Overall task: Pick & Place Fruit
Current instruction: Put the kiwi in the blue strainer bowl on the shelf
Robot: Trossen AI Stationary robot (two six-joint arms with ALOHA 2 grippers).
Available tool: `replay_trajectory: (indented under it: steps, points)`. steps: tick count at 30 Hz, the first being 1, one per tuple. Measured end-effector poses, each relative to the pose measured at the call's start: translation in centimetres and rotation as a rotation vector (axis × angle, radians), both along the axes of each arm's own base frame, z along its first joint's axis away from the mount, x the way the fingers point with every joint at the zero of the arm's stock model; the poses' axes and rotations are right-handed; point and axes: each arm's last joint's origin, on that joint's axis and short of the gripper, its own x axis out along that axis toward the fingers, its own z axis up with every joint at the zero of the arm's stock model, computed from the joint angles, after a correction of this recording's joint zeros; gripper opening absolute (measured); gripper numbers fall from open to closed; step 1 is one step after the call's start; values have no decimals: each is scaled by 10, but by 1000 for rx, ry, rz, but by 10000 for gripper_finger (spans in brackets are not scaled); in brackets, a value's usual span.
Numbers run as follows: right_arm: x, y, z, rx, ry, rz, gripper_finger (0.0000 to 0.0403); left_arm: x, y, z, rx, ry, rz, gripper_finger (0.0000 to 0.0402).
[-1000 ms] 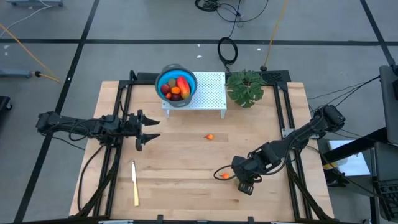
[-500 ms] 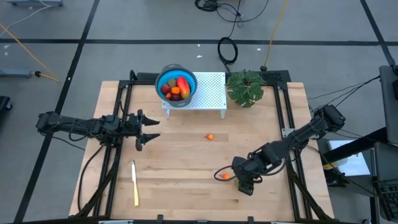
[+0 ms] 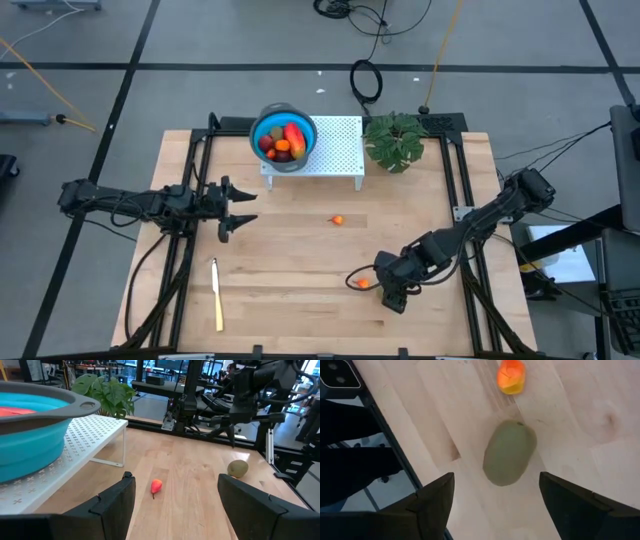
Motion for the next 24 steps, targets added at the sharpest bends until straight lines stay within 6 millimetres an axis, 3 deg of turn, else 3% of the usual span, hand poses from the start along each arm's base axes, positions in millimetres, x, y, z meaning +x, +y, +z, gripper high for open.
replay_trajectory:
  steps: [24]
  points:
    - [-9,-5,-53,20,-48,4,281,0,0,0,2,1,0,282]
